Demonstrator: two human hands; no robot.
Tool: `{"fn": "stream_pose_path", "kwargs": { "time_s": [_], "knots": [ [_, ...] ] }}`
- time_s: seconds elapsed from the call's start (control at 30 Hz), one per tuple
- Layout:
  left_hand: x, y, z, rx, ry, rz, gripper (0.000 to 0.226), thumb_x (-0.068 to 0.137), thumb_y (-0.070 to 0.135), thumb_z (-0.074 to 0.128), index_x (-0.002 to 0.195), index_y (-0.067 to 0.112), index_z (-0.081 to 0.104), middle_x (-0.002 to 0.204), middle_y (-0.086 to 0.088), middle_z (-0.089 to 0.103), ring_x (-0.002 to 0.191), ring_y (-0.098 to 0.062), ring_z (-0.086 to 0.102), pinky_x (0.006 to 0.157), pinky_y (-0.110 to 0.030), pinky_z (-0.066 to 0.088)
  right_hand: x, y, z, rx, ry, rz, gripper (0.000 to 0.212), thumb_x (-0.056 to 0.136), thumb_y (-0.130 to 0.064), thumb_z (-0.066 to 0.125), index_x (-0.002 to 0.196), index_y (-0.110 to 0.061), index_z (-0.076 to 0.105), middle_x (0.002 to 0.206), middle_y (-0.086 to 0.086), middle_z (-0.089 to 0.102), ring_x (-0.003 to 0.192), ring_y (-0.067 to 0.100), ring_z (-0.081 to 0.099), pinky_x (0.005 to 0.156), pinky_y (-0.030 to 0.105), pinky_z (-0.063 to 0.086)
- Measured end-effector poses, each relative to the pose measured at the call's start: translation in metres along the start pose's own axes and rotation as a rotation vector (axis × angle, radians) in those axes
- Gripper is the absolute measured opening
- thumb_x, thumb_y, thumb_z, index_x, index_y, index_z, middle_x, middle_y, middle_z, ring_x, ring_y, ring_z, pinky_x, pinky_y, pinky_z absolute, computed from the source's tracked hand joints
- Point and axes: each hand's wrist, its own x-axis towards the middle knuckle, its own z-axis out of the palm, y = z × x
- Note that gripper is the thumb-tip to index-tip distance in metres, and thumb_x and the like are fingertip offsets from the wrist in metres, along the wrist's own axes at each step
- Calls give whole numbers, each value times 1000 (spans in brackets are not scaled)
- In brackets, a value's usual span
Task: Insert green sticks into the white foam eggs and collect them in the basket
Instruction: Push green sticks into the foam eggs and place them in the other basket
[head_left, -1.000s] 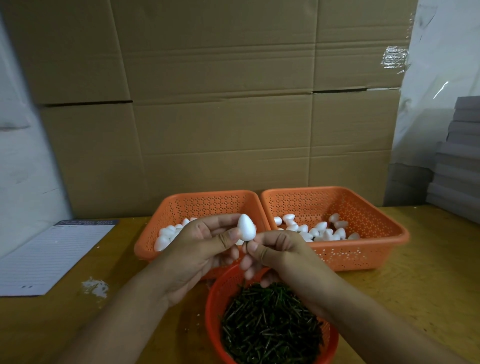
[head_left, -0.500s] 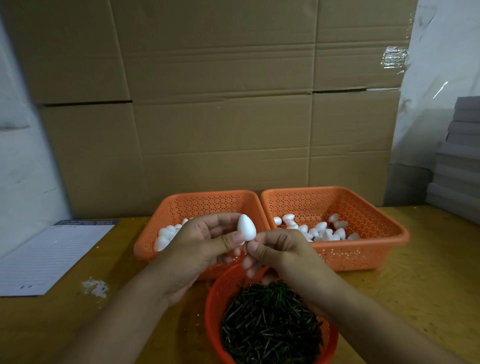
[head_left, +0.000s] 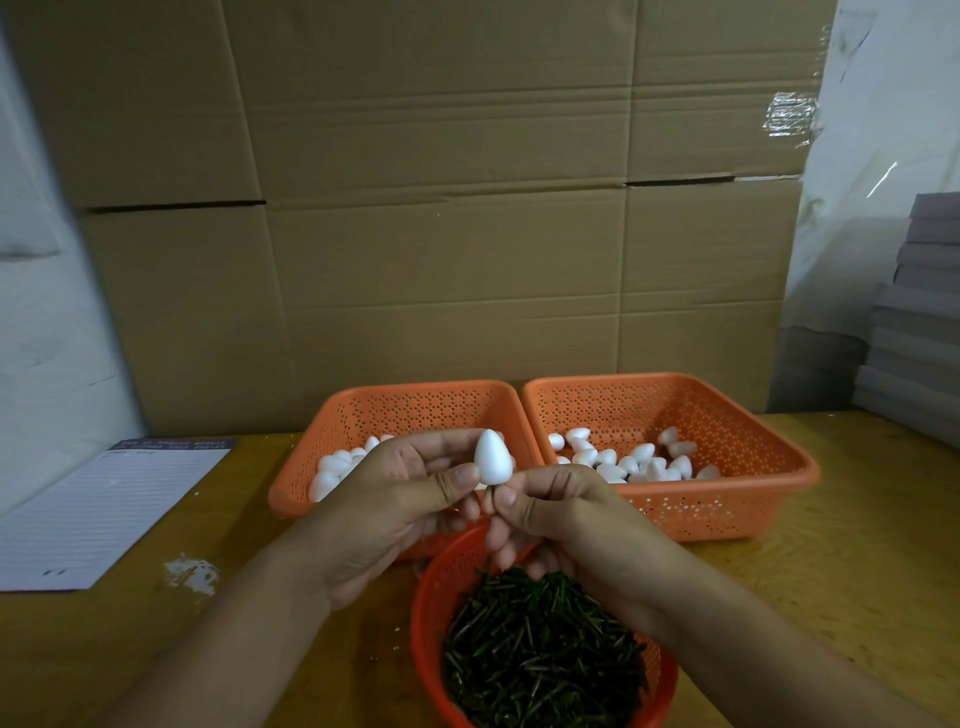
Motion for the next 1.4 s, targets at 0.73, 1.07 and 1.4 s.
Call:
{"fn": "stream_pose_path", "kwargs": {
  "time_s": [0.73, 1.07, 1.4],
  "knots": [
    [-1, 1, 9, 27, 128, 75, 43, 67, 37, 84, 107, 25, 76, 99, -1, 75, 75, -10, 64, 68, -23, 54, 1, 4, -1, -68, 146, -121, 22, 95, -16, 63, 78, -19, 75, 77, 6, 73, 64, 10, 64, 52, 18, 46],
    [0, 0, 9, -13, 153, 70, 37, 71, 25, 86, 106, 26, 75, 100, 0, 75, 74, -10, 65, 65, -22, 54, 4, 6, -3, -67, 256, -142, 15, 94, -18, 65, 92, -6, 74, 77, 4, 73, 63, 9, 64, 51, 18, 45],
    [9, -5, -22, 974, 431, 192, 13, 96, 30, 61, 91, 40, 68, 95, 31, 68, 92, 6, 63, 75, -16, 46, 5, -13, -45, -323, 620, -275, 27, 95, -21, 60, 75, -5, 69, 67, 4, 71, 53, 7, 59, 47, 17, 42]
  ]
}}
